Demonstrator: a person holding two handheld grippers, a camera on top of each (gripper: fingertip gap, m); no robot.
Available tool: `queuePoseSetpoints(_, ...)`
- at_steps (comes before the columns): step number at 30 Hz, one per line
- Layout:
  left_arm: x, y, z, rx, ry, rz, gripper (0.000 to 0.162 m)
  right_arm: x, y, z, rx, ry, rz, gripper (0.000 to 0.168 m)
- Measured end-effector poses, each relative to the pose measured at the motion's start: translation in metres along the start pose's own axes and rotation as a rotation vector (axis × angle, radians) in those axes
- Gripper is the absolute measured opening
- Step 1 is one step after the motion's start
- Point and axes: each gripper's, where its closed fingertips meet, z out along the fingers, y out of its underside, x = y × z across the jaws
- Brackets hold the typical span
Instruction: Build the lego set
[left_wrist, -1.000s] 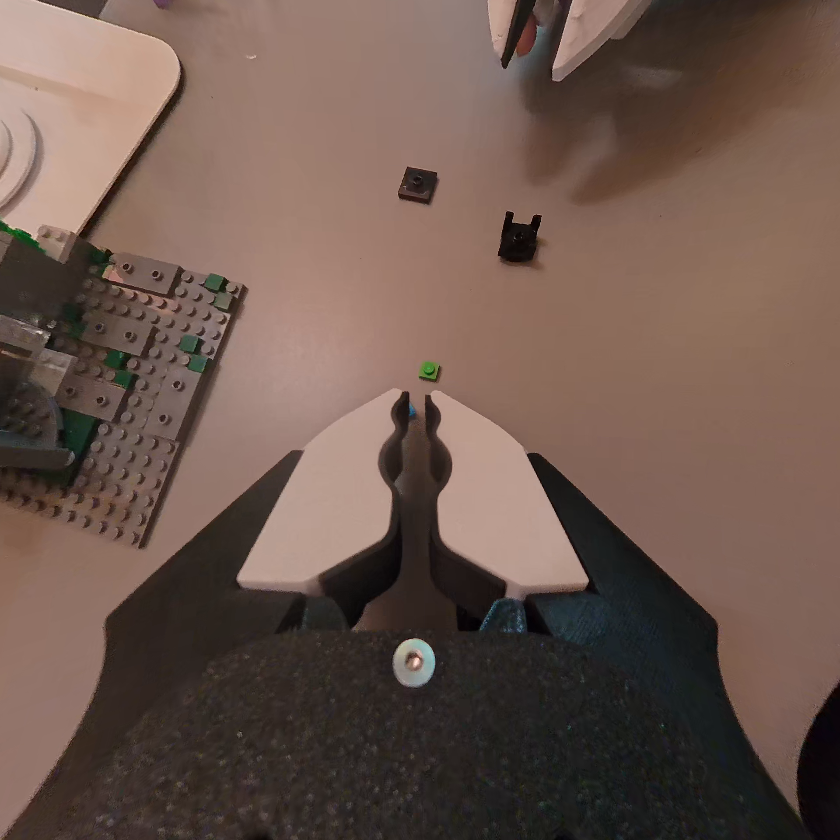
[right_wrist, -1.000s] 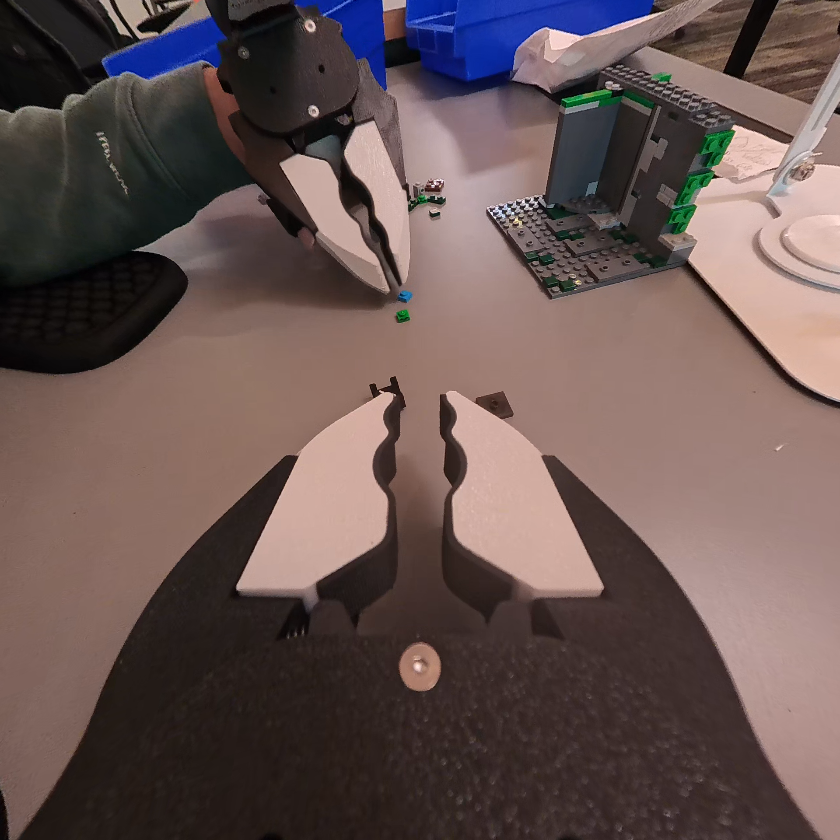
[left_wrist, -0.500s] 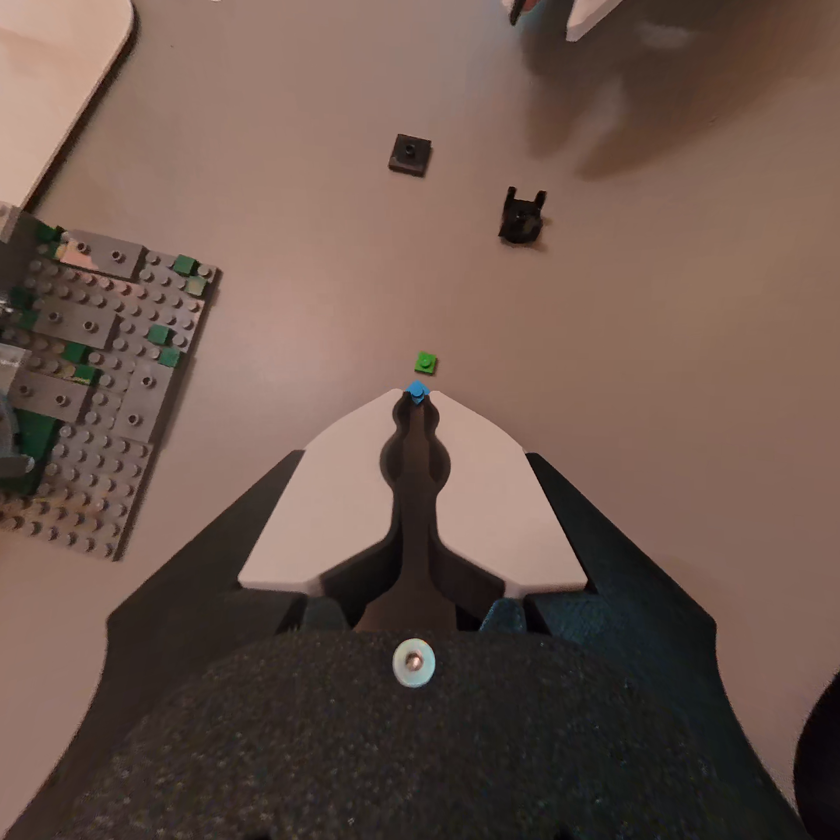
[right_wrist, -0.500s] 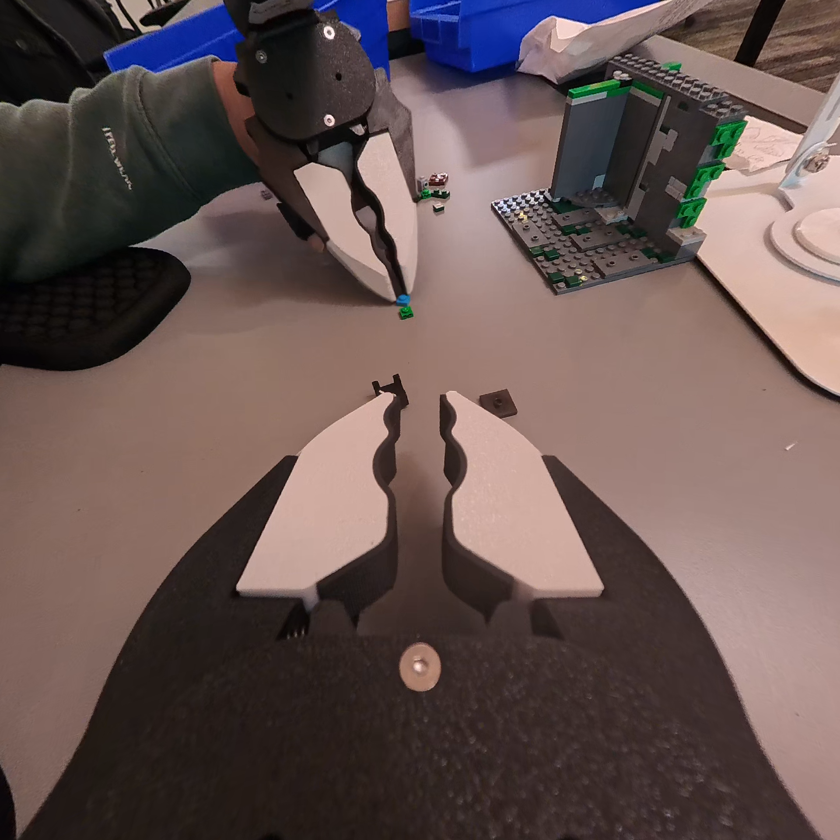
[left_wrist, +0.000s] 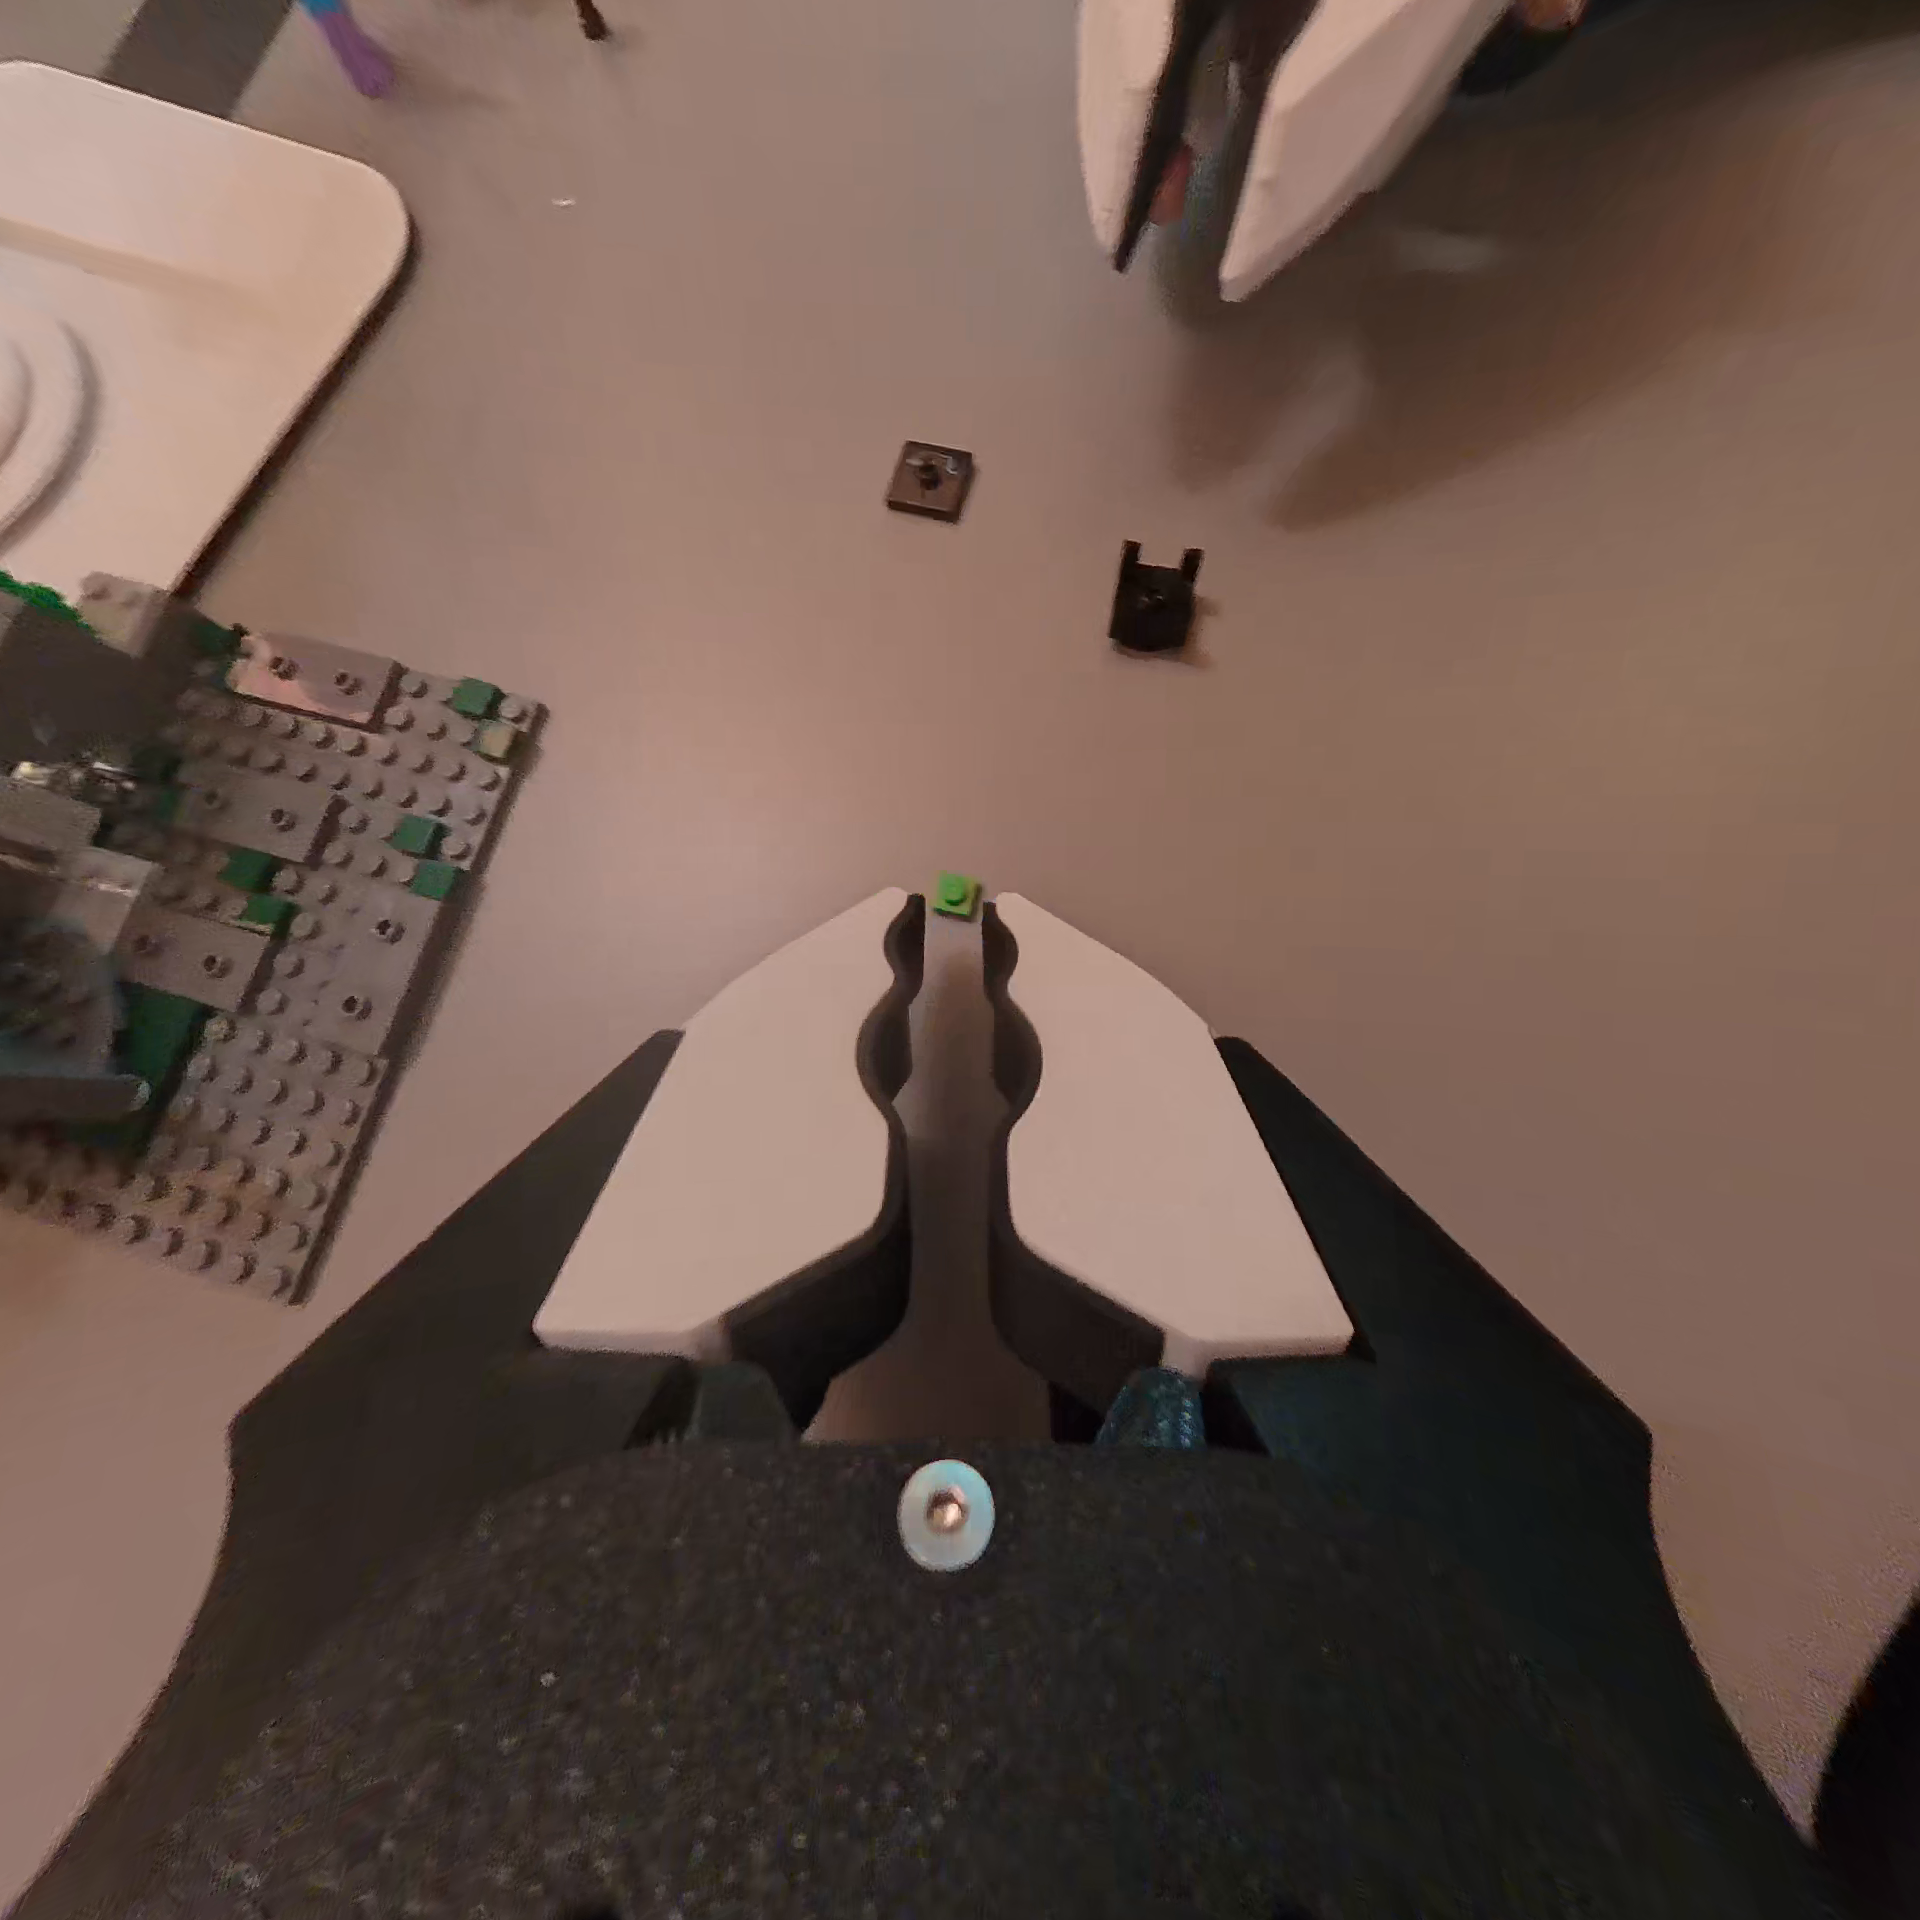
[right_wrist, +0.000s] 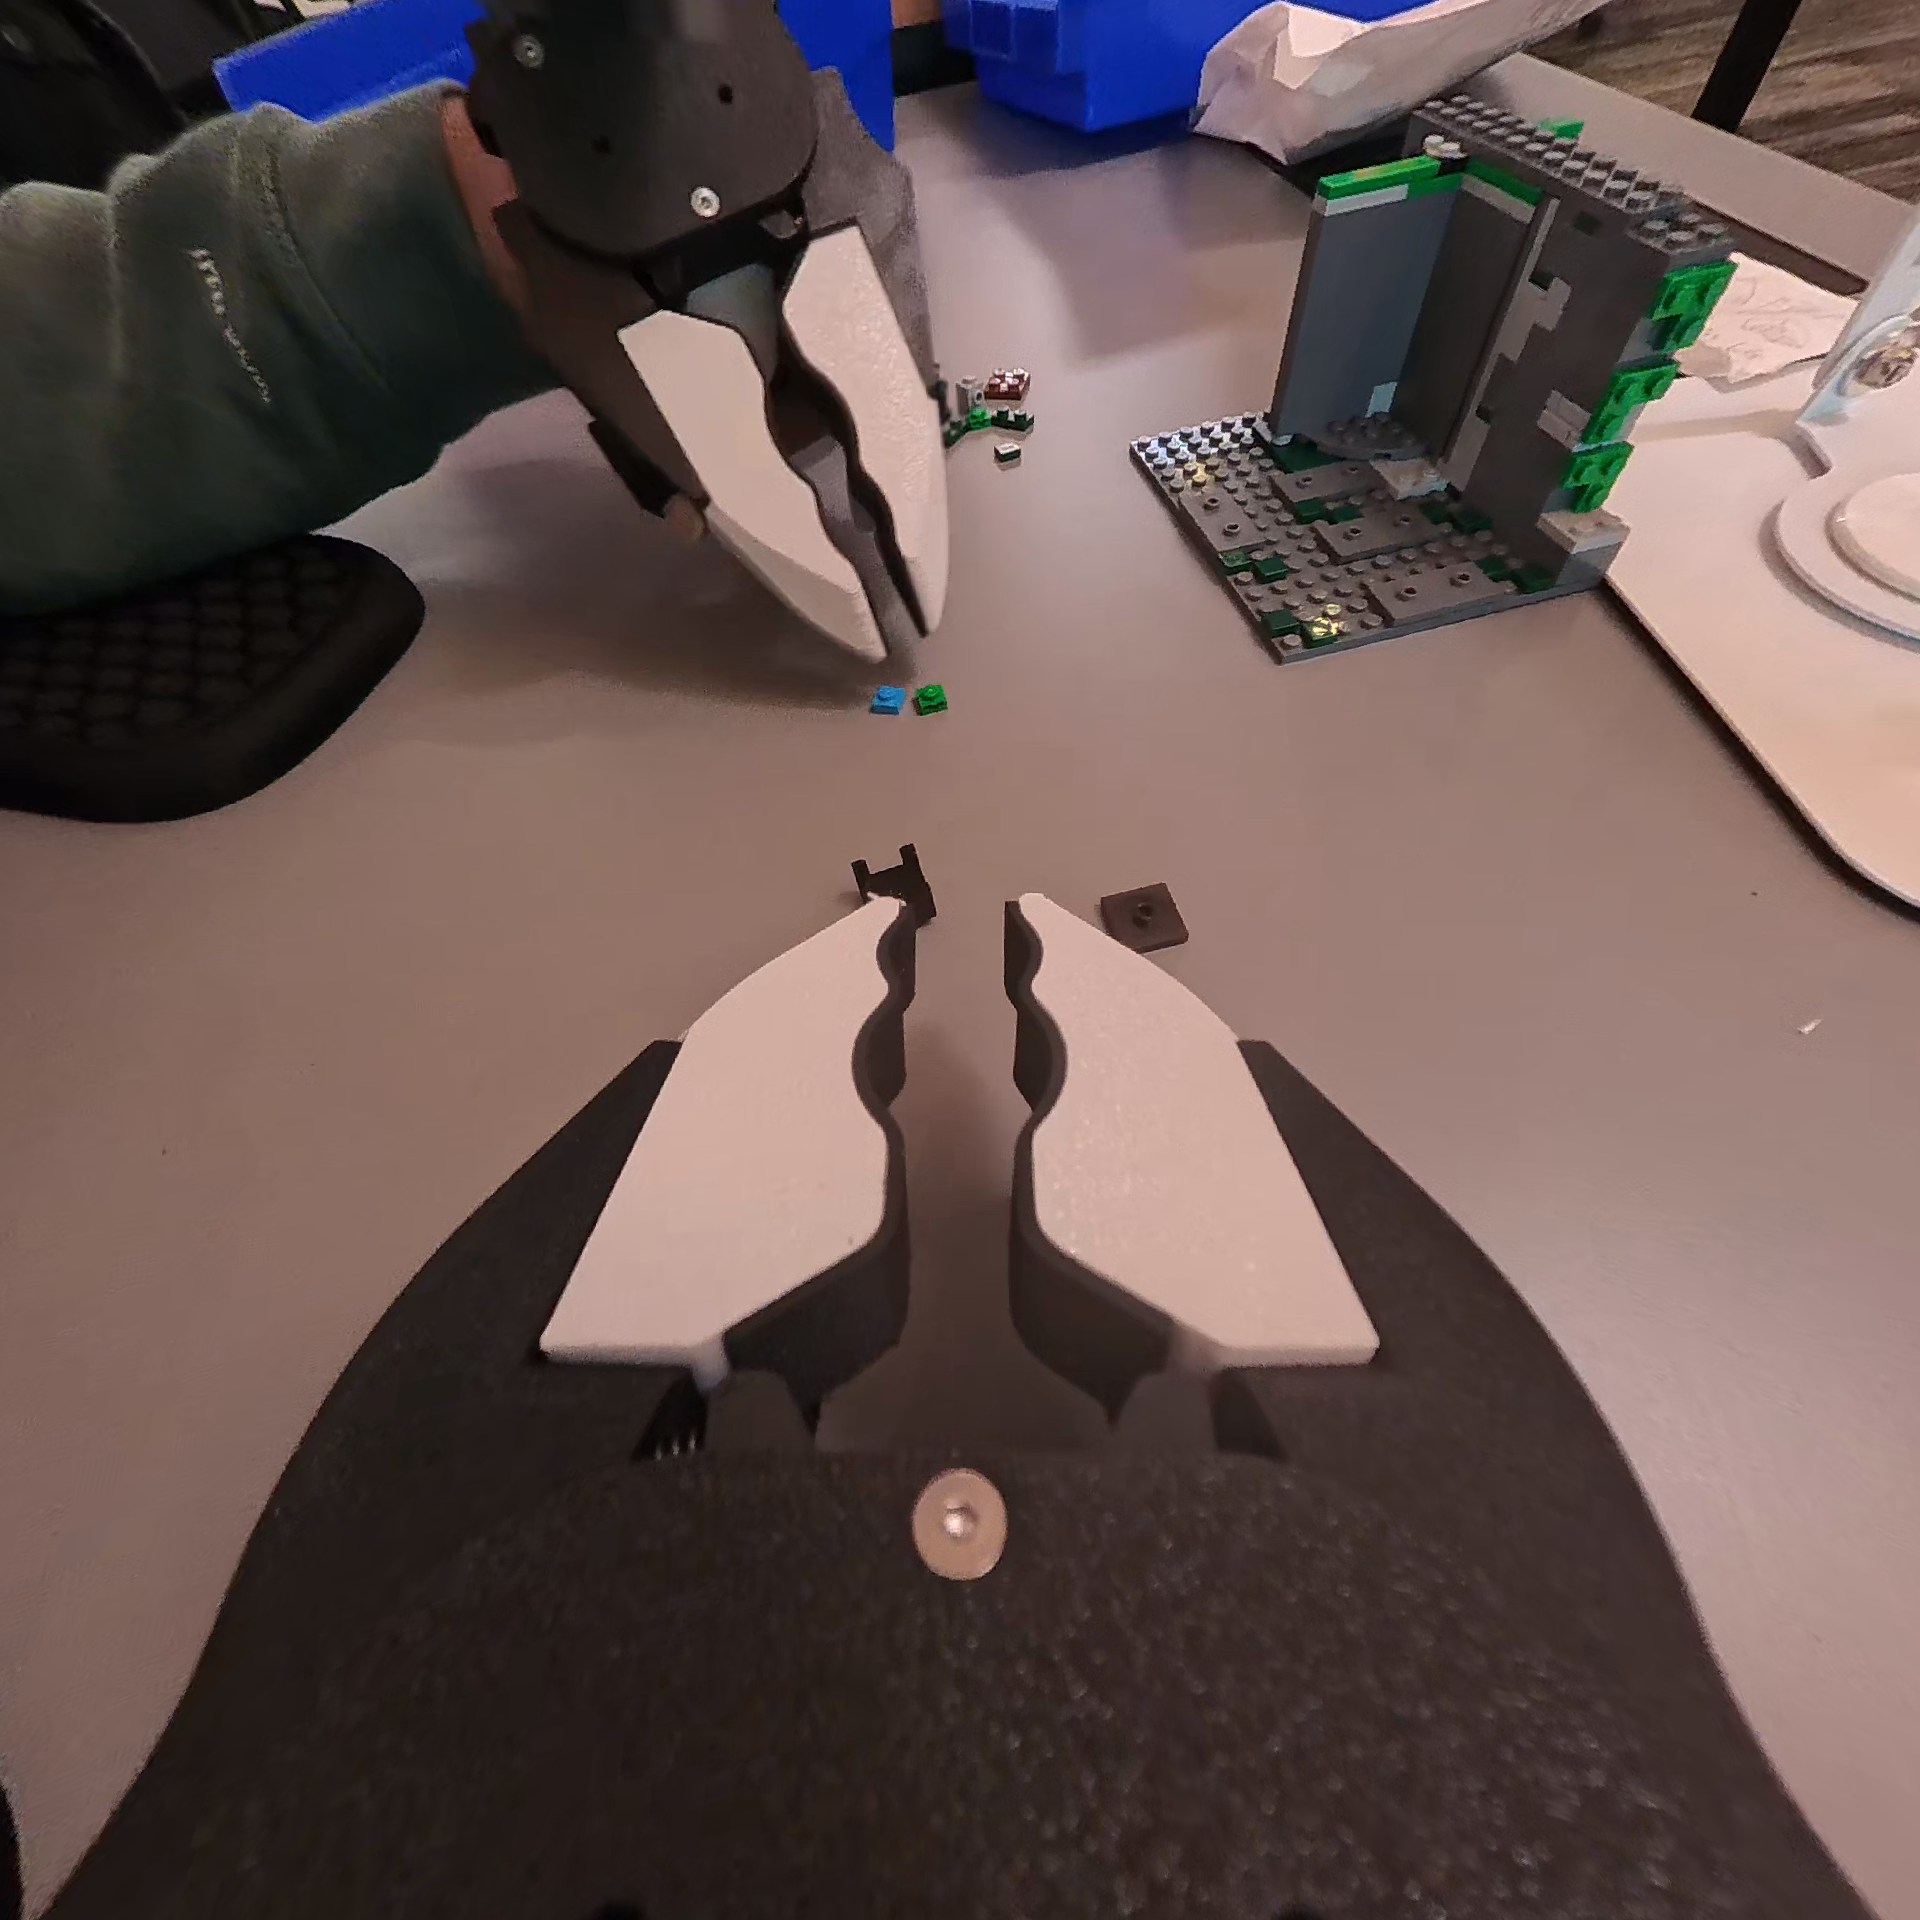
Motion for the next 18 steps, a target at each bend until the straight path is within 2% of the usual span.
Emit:
queuePoseSetpoints(13, 0.001, 0.003, 0.015, -0.070, 0.074, -0.014, 0.011, 0.000, 0.000, 0.000, -0.002, -0.006, 0.007, 0.016)
queuePoseSetpoints(18, 0.003, 0.005, 0.016, -0.083, 0.091, -0.017, 0.005, -0.001, 0.001, 0.000, -0.005, -0.004, 0.002, 0.016)
